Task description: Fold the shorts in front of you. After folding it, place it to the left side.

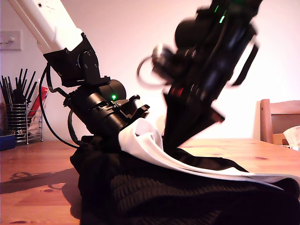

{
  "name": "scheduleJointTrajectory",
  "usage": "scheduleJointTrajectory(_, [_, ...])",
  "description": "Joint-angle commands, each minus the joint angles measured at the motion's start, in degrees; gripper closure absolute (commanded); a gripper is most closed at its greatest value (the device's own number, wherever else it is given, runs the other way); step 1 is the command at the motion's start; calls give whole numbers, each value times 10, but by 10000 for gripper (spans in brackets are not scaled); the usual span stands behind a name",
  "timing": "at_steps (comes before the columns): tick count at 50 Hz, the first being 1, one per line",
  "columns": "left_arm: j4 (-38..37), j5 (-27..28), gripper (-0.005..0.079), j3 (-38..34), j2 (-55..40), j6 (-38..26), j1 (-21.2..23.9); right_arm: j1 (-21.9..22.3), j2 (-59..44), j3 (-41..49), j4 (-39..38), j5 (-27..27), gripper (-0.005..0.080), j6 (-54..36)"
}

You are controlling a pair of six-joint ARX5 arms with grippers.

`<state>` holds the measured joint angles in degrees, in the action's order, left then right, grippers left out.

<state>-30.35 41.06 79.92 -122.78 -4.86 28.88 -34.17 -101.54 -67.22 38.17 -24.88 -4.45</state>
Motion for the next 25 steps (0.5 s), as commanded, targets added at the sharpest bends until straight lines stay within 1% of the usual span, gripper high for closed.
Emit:
scheduleJointTrajectory(1, [2,-14,757,-8,-42,1,3,-5,-19,9,-6,0,765,-5])
scheduleJointTrajectory(9, [3,-14,757,-8,-42,1,3,-7,-37,9,-10,-7,765,-14])
scheduleJointTrajectory(21, [5,-14,757,-8,-42,1,3,-31,-38,9,-20,-112,765,20])
scheduleJointTrajectory(25, [9,-14,757,-8,-43,1,3,-50,-38,9,-25,-123,765,31])
